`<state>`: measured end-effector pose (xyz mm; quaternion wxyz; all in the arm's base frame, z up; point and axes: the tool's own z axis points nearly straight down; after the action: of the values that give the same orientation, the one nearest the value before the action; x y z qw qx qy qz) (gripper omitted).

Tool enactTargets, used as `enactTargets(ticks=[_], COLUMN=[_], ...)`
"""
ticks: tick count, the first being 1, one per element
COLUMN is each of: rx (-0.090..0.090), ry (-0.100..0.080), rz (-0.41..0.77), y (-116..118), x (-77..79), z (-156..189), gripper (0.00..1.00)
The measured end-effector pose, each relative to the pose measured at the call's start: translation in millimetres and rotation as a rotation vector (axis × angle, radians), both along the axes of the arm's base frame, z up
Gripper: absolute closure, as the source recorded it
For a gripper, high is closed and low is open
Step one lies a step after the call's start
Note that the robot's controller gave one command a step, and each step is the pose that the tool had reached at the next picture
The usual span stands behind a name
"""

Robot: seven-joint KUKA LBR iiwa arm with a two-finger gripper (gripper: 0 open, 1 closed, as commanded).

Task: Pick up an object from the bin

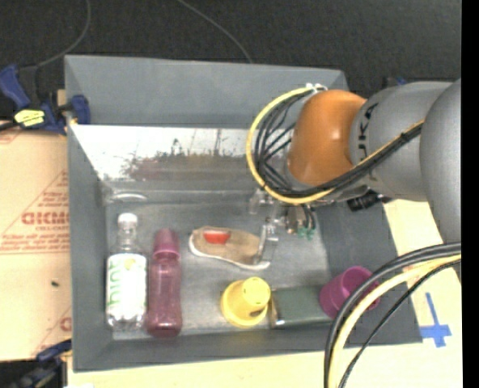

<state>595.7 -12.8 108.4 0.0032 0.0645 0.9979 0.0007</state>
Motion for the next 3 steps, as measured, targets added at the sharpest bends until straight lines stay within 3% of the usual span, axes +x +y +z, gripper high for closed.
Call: enactTargets(ticks=[1, 2, 3], rx=[-0.005, -0.005, -0.005], ry=[-0.003, 0.006, 0.006], rz=[0.227, -0.017, -0.017], y=[7.7, 6.6, 6.6], x=[-7.0, -9.7, -9.6], z=[-37.2, -35.0, -35.0], gripper=[0.0, 1.0, 1.0])
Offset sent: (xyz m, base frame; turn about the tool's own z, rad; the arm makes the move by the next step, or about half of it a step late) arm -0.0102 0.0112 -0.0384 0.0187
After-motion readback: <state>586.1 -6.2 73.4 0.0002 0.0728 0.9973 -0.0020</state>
